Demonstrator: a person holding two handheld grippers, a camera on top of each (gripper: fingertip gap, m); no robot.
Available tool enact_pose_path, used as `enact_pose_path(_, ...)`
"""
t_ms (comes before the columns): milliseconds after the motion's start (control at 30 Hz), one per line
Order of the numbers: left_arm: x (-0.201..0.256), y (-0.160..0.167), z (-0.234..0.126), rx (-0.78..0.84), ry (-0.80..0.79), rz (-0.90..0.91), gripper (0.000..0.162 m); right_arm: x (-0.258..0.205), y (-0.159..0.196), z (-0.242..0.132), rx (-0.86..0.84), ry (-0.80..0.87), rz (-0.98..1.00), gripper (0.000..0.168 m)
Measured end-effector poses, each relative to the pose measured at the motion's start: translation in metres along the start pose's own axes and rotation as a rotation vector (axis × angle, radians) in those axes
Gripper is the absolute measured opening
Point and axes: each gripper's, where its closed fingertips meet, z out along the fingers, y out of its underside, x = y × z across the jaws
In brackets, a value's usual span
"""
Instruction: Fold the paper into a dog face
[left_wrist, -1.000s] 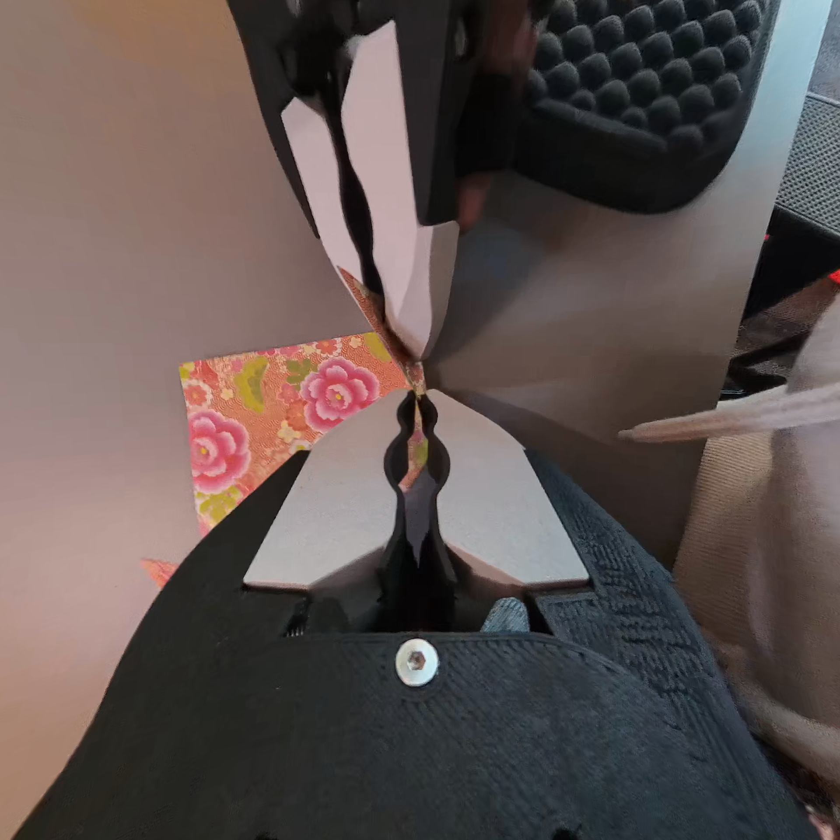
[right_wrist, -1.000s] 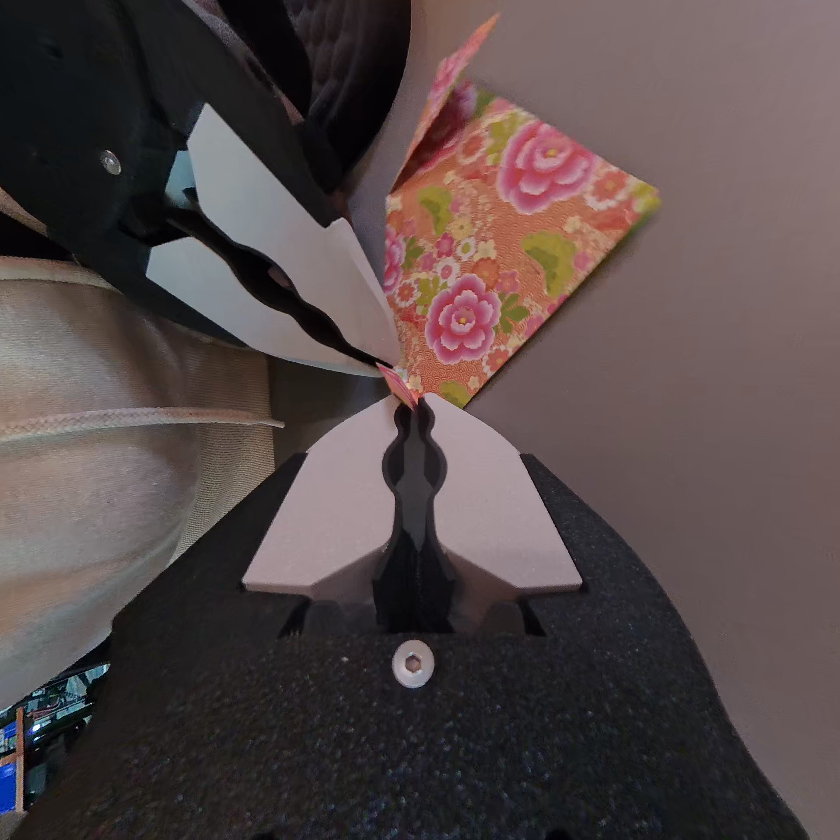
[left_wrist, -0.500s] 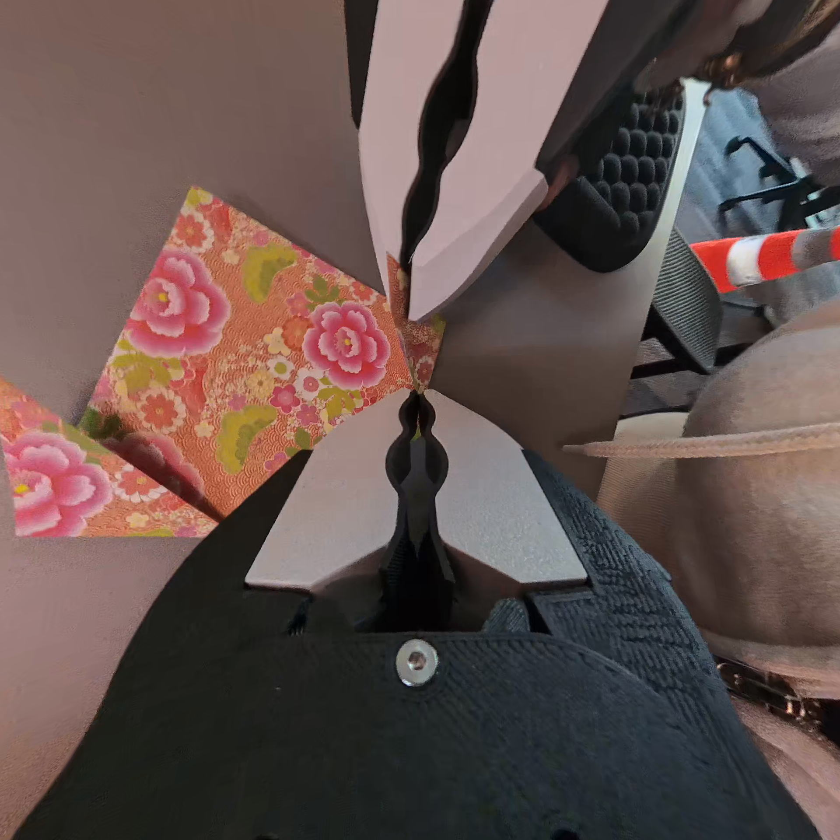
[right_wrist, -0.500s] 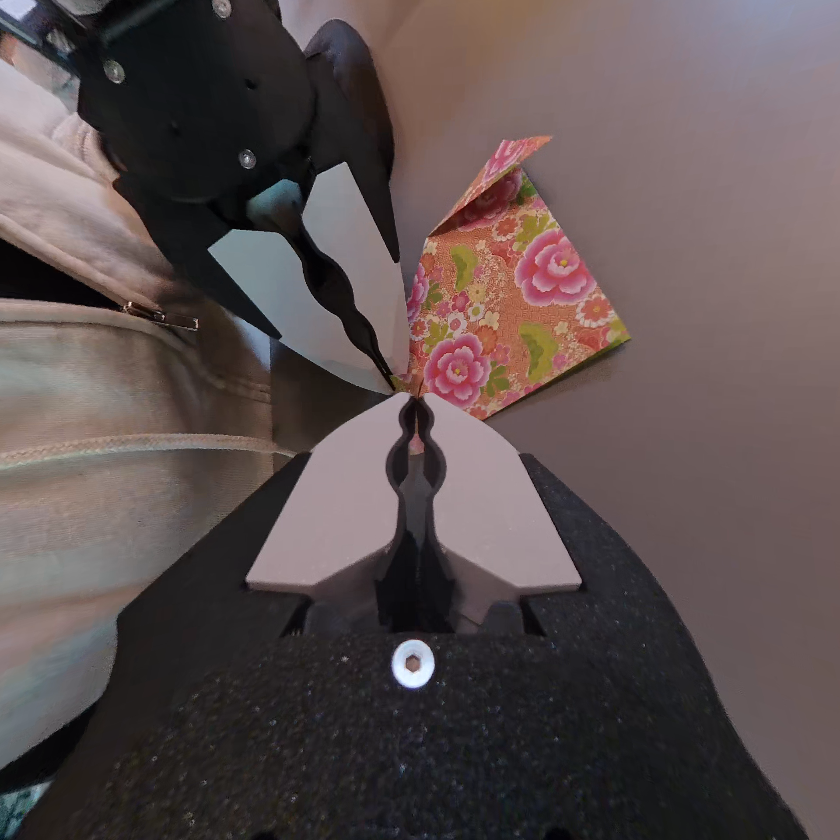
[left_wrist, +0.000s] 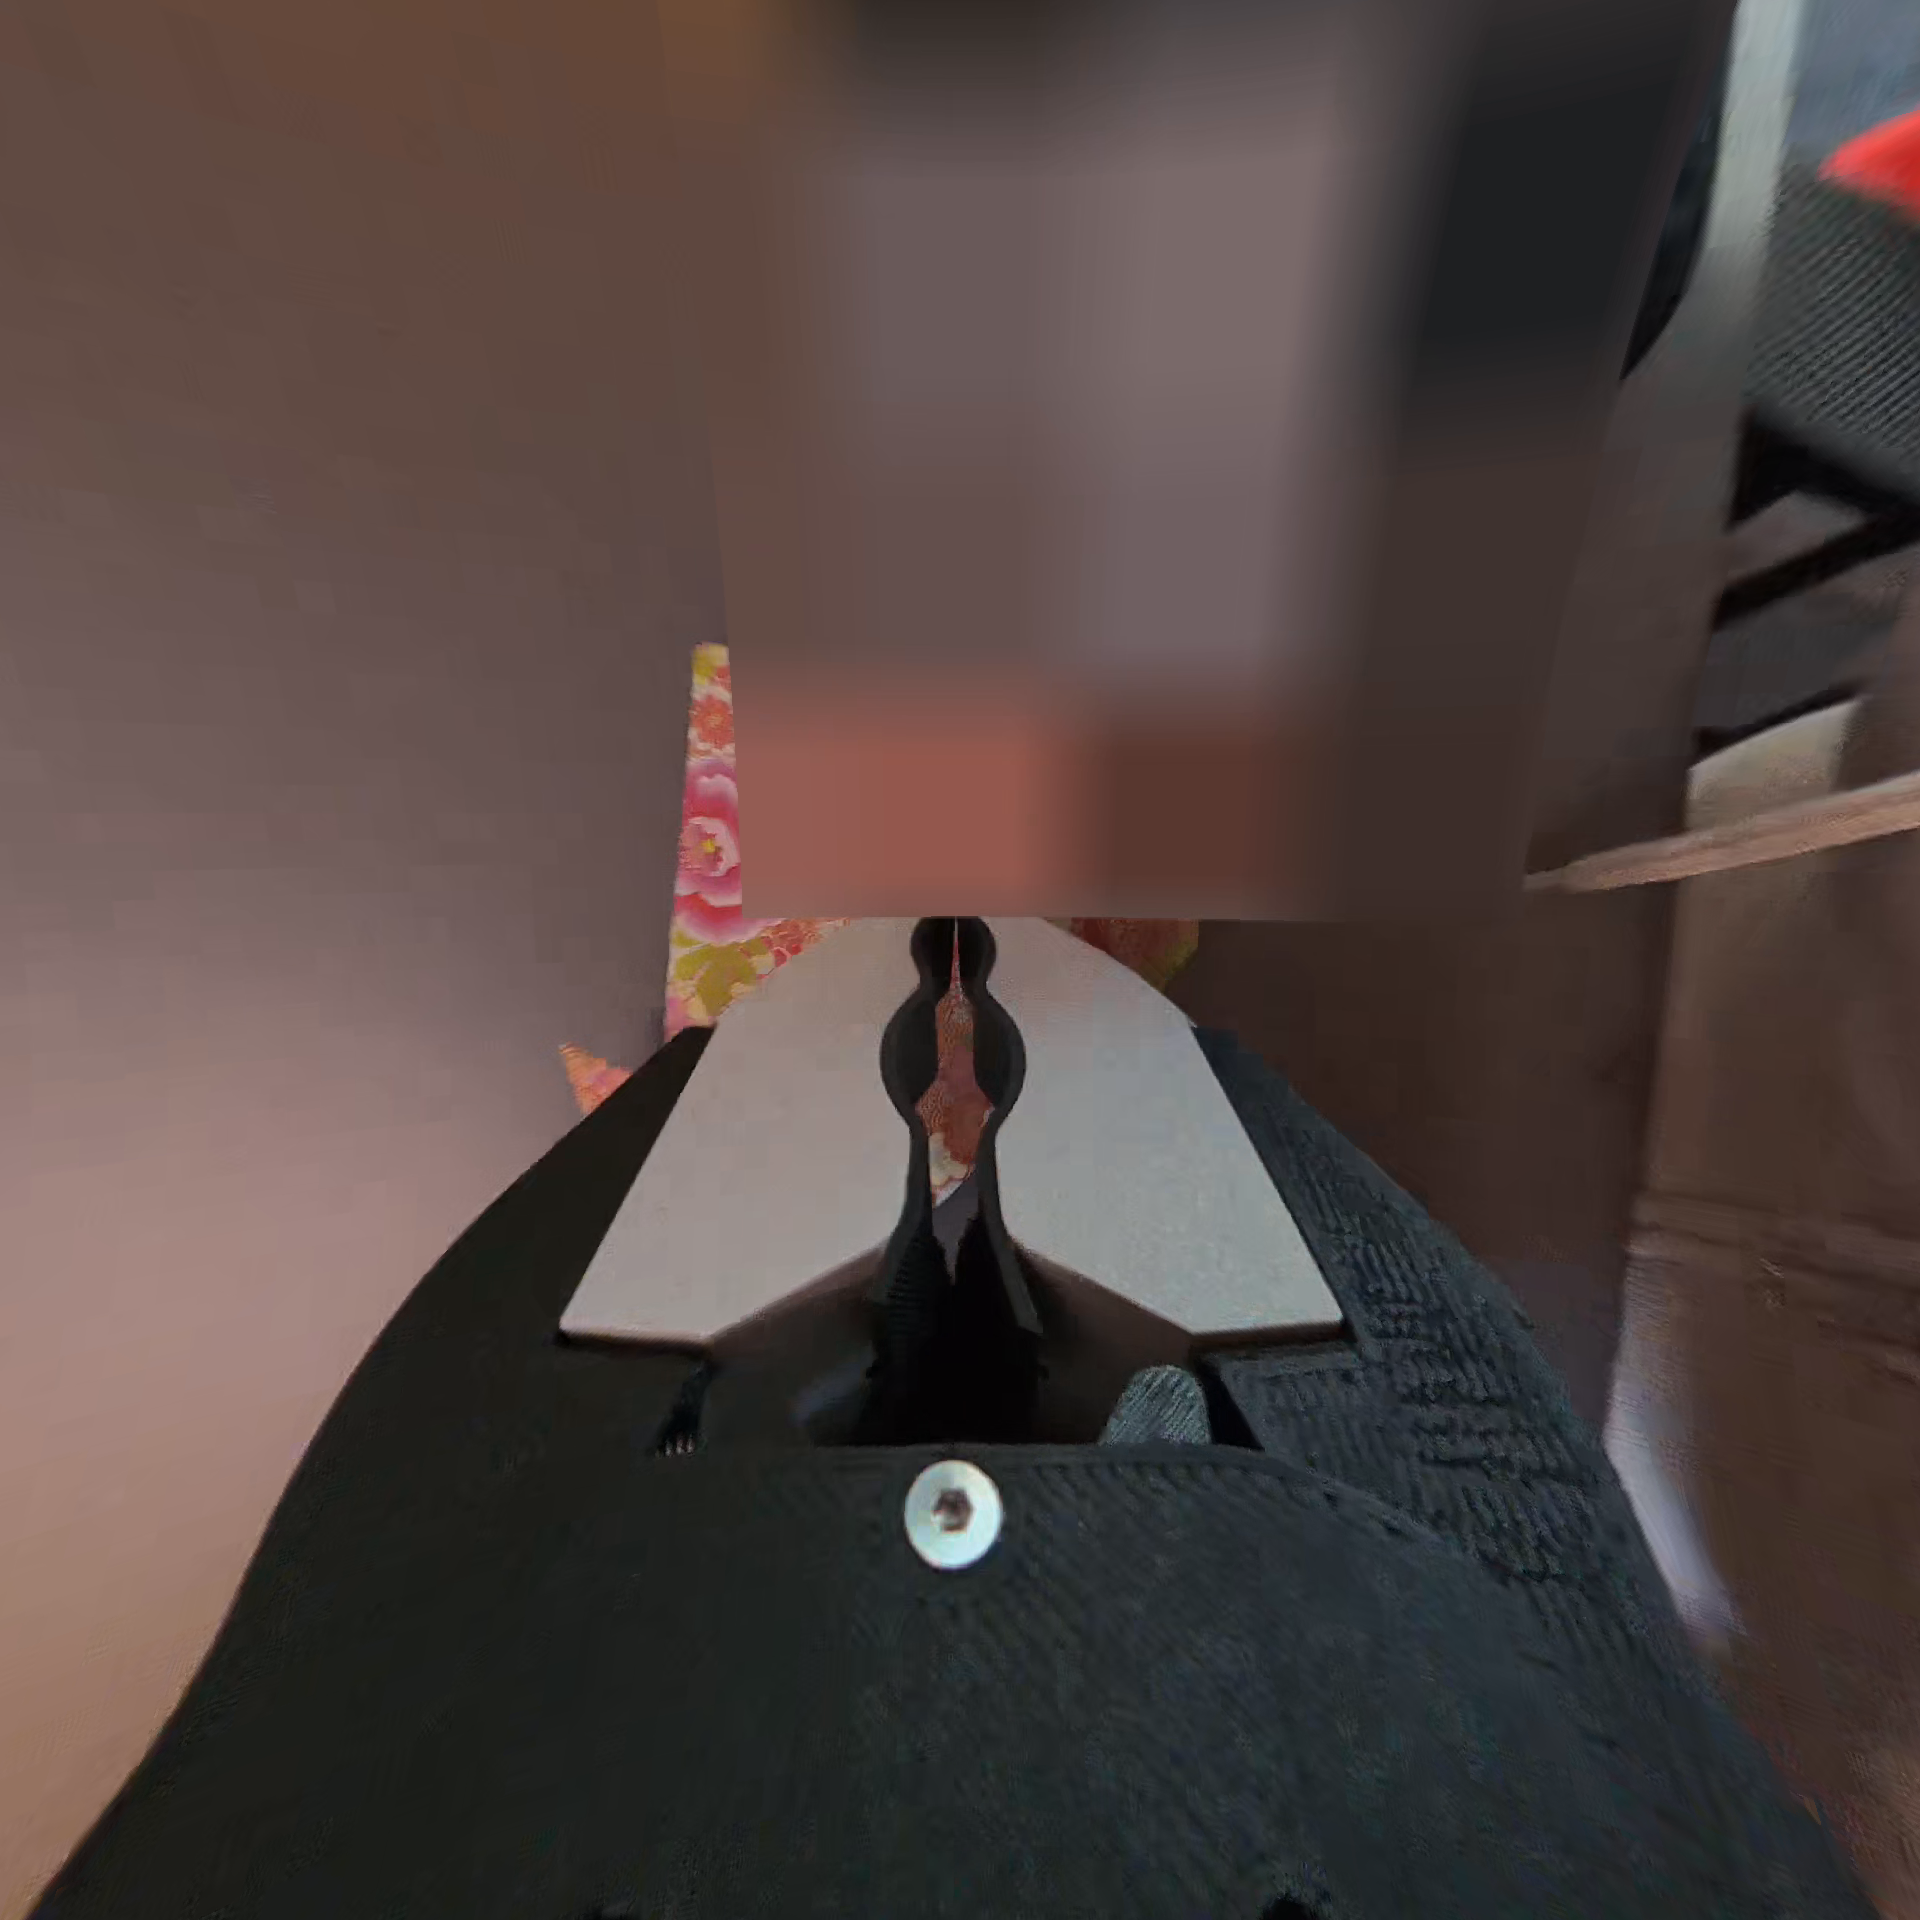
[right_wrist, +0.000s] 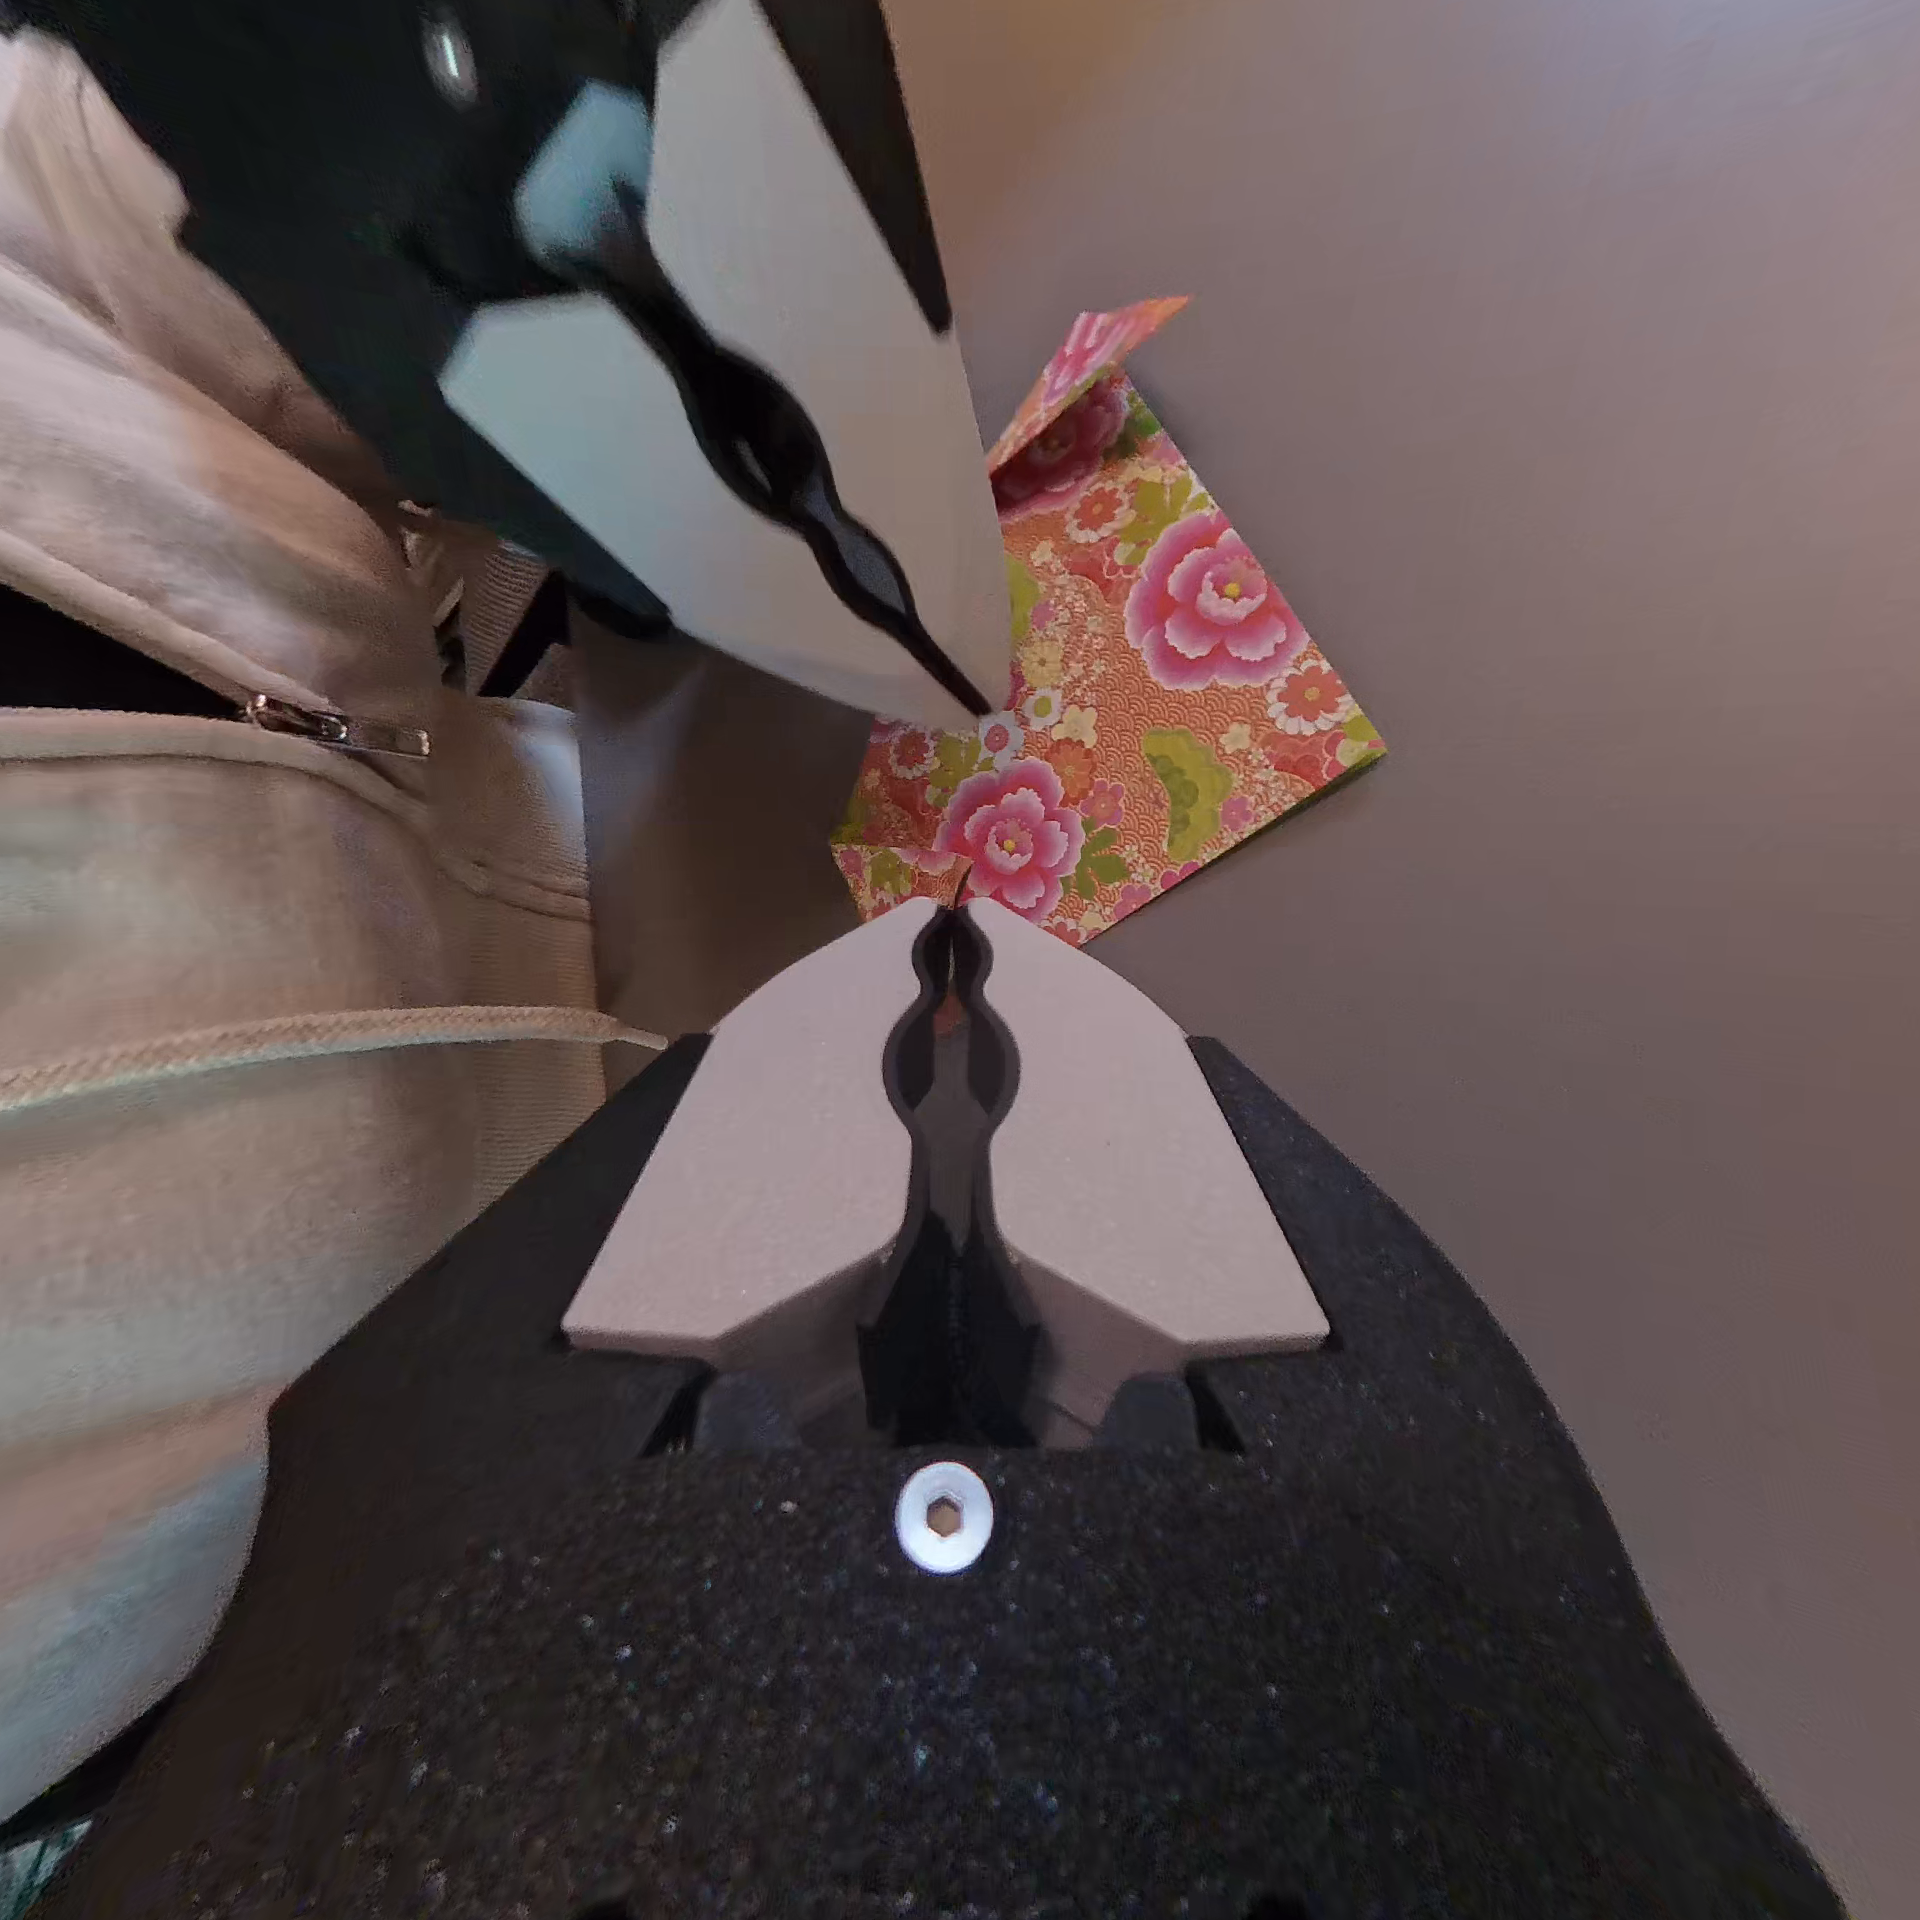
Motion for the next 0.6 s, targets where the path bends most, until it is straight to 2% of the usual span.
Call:
enact_pose_path(333,-0.004,0.006,0.005,0.019,-0.273,0.058,0.000,0.007,0.015,-0.003,0.010,0.051,0.279,0.000)
enact_pose_path(433,-0.004,0.006,0.005,0.028,-0.282,0.038,0.000,0.008,0.016,-0.002,0.028,0.029,0.341,0.000)
enact_pose_path(600,-0.004,0.006,0.005,0.044,-0.276,0.038,0.000,0.001,0.017,0.003,-0.010,0.018,0.323,0.001)
